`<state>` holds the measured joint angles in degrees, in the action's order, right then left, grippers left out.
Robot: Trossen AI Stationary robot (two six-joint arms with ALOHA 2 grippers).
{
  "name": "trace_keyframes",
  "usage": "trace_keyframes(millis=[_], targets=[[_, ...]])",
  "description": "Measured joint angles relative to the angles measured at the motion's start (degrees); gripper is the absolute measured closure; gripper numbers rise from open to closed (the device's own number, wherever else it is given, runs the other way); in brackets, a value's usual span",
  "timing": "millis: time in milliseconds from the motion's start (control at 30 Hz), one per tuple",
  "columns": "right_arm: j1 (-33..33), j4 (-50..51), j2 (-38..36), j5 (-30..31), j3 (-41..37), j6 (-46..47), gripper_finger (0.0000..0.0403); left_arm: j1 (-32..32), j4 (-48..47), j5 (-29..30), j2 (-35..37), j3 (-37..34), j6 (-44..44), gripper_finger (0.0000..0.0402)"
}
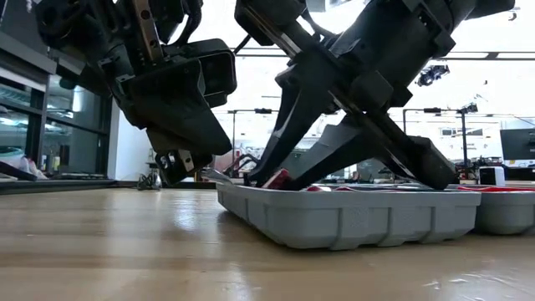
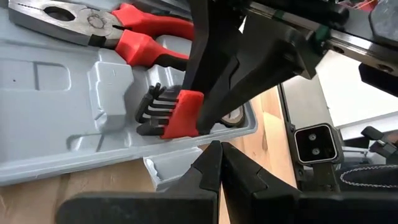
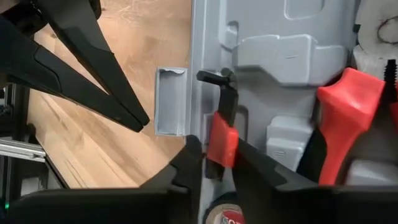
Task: Prefit tool cases
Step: Put the orange hex key set into the gray prefit tool case
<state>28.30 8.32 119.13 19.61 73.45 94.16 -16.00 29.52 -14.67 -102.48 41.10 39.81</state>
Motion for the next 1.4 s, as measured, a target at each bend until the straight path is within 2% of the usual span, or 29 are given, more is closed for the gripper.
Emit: trace_keyframes(millis=[133,267,500,733,967,1400], targets=[[-0.5,0.0,0.0,0.1,0.0,0.1,0.0286,0.0,0.0,-0.1,0.0,0.0,0.0,0.0401],[-0.5,-0.2,0.0,0.1,0.0,-0.5,0.0269,0.0,-0.1,-0.1,0.0,0.0,0.0,0.0401],[-0.5,-0.4,0.0,0.1,-0.1,-0.7,0.0267,0.0,-0.2,-0.1,0.0,0.0,0.0,0.0401],[-0.5,-0.7,0.1,0.3,-0.1,-8.8,0.0267,0.0,-0.5,-0.1,0.0,0.0,0.4,0.0401],[-0.9,-0.6,0.1,-1.2,-0.1,-9.2,0.0267,0.0,-2.0,-0.1,0.0,0.0,0.1,0.0401],[-2.5,6.2,0.0,-3.9,0.7,1.0,0.0267,0.0,-2.0,0.0,0.0,0.0,0.0,0.0401]])
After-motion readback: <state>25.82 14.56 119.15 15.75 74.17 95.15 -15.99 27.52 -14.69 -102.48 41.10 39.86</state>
